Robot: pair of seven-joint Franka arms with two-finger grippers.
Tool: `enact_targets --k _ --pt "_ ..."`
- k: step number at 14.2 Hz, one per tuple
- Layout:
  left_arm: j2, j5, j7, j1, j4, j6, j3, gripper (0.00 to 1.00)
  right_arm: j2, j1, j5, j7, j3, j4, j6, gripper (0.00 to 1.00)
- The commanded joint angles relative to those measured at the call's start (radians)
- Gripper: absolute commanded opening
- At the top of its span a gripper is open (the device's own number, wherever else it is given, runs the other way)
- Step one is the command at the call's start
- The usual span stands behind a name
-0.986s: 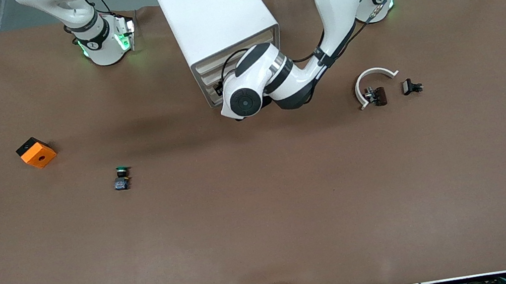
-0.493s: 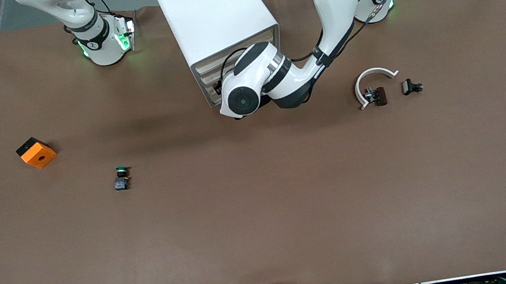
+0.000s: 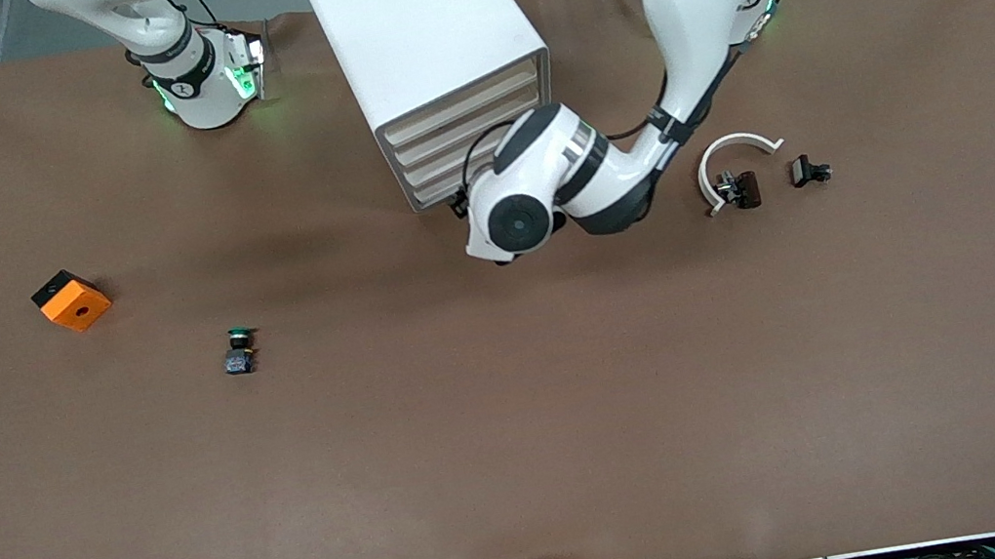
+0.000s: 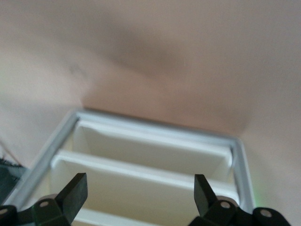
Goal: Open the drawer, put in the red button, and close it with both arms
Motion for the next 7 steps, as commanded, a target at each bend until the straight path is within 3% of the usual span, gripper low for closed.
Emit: enact_targets --k 1,7 --pt "-0.057 0.056 0.065 0.074 -0.004 -0.014 -0.006 1.0 -0.029 -0.004 0.002 0.014 0.005 -0.027 0.013 1.0" --pt "-0.203 0.117 0.286 0.246 -0.007 -0.149 -0.003 1.0 -0.026 -0.004 0.002 0.009 0.005 -0.027 0.024 1.0"
